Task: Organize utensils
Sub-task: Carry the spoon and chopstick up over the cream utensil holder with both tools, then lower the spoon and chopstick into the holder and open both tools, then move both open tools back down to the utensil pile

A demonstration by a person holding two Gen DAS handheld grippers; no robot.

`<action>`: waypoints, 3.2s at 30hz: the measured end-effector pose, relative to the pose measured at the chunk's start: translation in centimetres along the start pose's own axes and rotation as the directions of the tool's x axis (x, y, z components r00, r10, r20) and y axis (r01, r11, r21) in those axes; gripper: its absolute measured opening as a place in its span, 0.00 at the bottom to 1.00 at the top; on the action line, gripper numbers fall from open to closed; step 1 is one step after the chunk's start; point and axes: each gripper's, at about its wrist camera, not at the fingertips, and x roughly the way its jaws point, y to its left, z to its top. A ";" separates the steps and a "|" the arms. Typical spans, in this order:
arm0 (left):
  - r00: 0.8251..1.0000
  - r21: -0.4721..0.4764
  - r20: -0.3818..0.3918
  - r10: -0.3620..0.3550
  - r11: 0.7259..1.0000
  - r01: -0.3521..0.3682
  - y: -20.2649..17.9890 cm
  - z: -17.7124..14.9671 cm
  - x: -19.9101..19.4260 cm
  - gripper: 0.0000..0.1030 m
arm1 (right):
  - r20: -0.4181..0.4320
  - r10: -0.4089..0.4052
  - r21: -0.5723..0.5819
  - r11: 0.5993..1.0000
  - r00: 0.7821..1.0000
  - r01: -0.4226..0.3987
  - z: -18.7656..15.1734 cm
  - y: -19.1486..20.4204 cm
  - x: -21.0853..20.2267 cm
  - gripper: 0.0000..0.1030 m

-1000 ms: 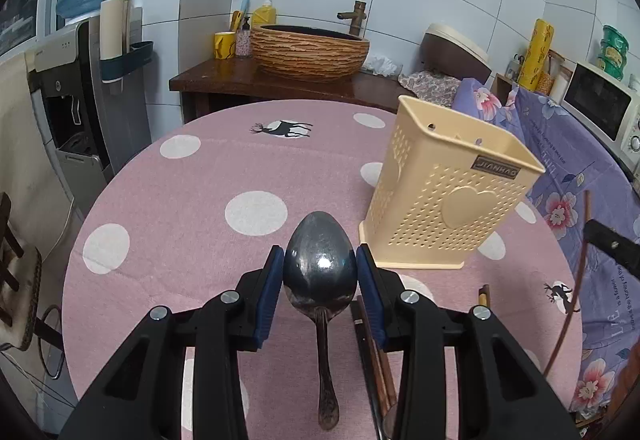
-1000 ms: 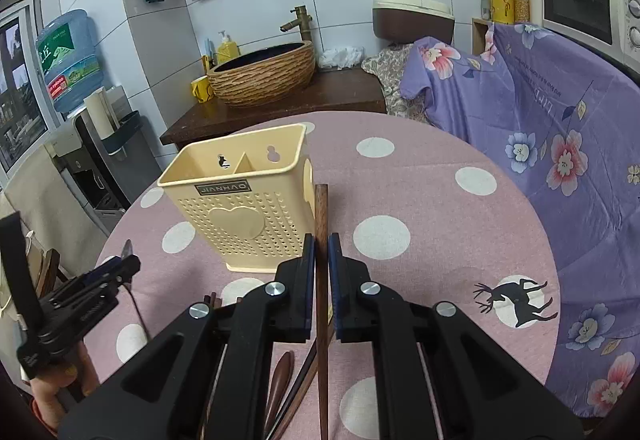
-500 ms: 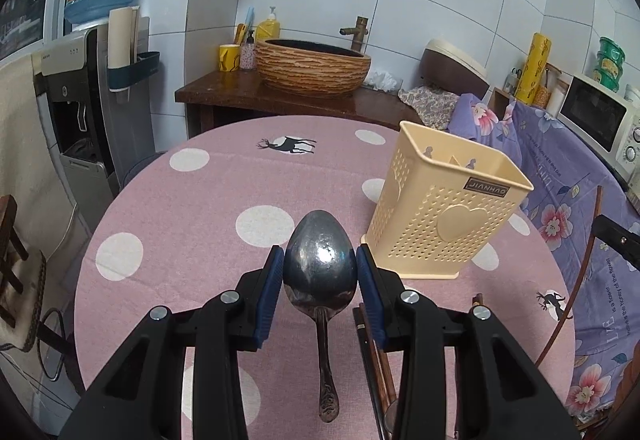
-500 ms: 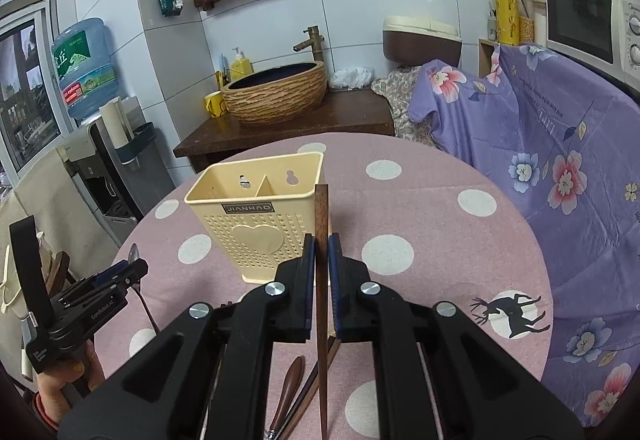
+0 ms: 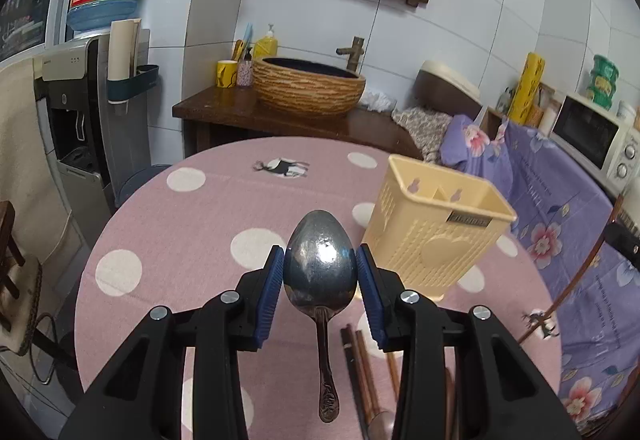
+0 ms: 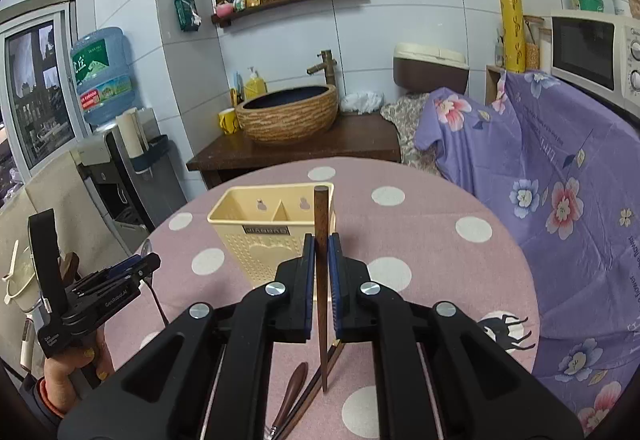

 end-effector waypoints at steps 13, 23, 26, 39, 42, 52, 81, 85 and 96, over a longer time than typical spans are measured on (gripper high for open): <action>0.976 0.031 0.188 -0.114 0.993 0.110 -5.6 10.9 -3.2 0.36 | 0.136 0.072 -0.026 0.997 0.988 -0.069 10.6 2.6 -4.1 0.07; 0.955 -0.009 0.276 -0.109 0.993 0.116 -7.9 14.8 1.9 0.36 | 0.221 0.025 0.020 0.999 0.975 -0.031 16.4 3.0 -1.8 0.07; 0.959 -0.009 0.269 -0.083 0.996 0.089 -7.6 13.2 4.1 0.36 | 0.203 0.010 0.021 1.000 0.979 -0.015 15.2 2.6 0.3 0.07; 0.980 0.039 0.178 -0.092 0.995 0.087 -6.3 7.0 6.0 0.36 | 0.063 0.003 0.033 0.999 0.998 -0.006 8.7 1.0 6.8 0.07; 0.981 0.053 0.172 -0.086 0.996 0.078 -6.1 6.6 6.0 0.36 | 0.042 0.004 0.034 0.999 0.999 -0.005 8.0 0.9 7.6 0.07; 0.990 0.075 0.120 -0.074 0.995 0.065 -5.9 5.5 7.2 0.37 | 0.034 -0.001 0.050 0.999 0.999 -0.001 7.0 0.2 8.5 0.07; 0.992 0.199 0.097 0.079 0.975 -0.097 -4.6 -1.3 1.0 0.95 | 0.031 -0.049 0.017 0.999 0.998 0.048 -0.6 -0.5 4.2 0.67; 0.994 0.184 0.010 0.106 0.977 -0.106 -2.9 -4.3 1.1 0.95 | -0.043 -0.059 0.039 0.997 0.997 0.061 -3.7 -1.2 4.3 0.68; 0.985 0.061 -0.138 0.107 0.993 -0.099 0.2 -10.2 1.9 0.88 | -0.257 -0.106 0.079 0.988 0.960 0.131 -11.9 -2.7 7.4 0.68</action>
